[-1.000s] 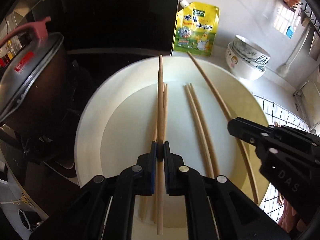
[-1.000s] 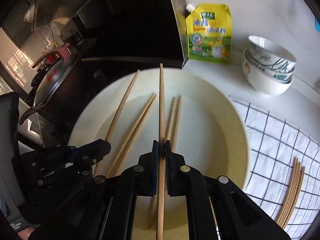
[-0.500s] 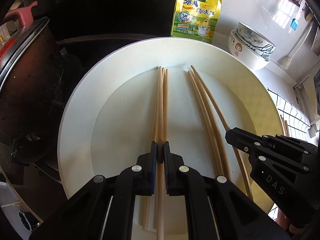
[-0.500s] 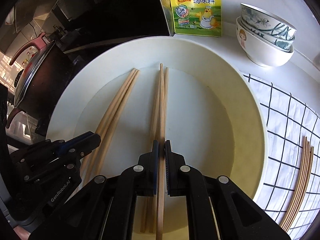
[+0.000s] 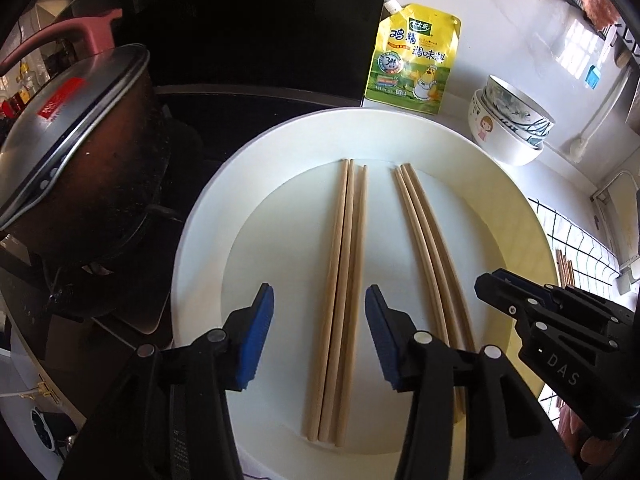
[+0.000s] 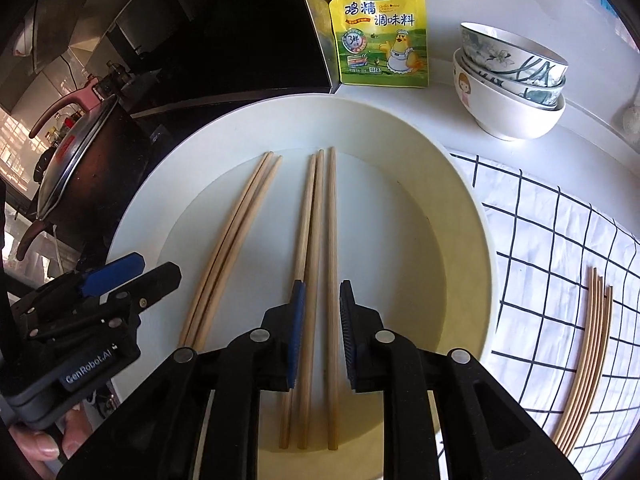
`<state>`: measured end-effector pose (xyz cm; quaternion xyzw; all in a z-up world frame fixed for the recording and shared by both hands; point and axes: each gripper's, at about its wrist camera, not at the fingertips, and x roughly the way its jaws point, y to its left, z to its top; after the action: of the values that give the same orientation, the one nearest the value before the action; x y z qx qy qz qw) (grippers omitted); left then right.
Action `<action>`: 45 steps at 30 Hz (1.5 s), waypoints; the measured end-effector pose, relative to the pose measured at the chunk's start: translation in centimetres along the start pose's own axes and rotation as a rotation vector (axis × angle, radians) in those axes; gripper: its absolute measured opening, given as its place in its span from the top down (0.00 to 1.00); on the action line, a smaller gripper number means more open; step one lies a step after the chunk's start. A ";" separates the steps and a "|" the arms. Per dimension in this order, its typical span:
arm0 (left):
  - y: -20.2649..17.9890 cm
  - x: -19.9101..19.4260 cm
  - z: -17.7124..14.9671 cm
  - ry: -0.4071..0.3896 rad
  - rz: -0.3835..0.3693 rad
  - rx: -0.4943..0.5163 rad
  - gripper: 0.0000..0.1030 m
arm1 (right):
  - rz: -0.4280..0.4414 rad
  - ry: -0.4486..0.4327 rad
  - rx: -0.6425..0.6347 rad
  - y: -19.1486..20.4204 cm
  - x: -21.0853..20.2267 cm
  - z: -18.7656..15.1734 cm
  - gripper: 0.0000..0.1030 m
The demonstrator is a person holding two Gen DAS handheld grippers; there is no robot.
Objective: Organize utensils
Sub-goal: 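Move the right tool back over the chopsticks on the cloth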
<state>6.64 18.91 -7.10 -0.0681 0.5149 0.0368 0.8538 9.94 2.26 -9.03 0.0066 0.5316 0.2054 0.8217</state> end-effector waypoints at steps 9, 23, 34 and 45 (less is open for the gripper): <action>-0.8 -1.9 -0.2 -0.028 -0.005 -0.004 0.54 | -0.002 -0.030 0.002 -0.5 -2.5 -1.2 0.83; -4.7 -4.8 -0.8 -0.072 -0.043 0.036 0.54 | -0.025 -0.097 0.029 -3.1 -7.6 -3.0 0.81; -10.0 -6.3 -2.1 -0.083 -0.103 0.086 0.54 | -0.070 -0.120 0.079 -7.7 -11.2 -5.9 0.80; -17.7 -6.4 -3.9 -0.063 -0.185 0.182 0.53 | -0.153 -0.129 0.177 -14.6 -14.3 -9.9 0.76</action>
<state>2.59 0.81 -1.86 -0.0362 0.4807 -0.0869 0.8718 1.03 -18.12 -4.23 0.0520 0.4926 0.0936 0.8637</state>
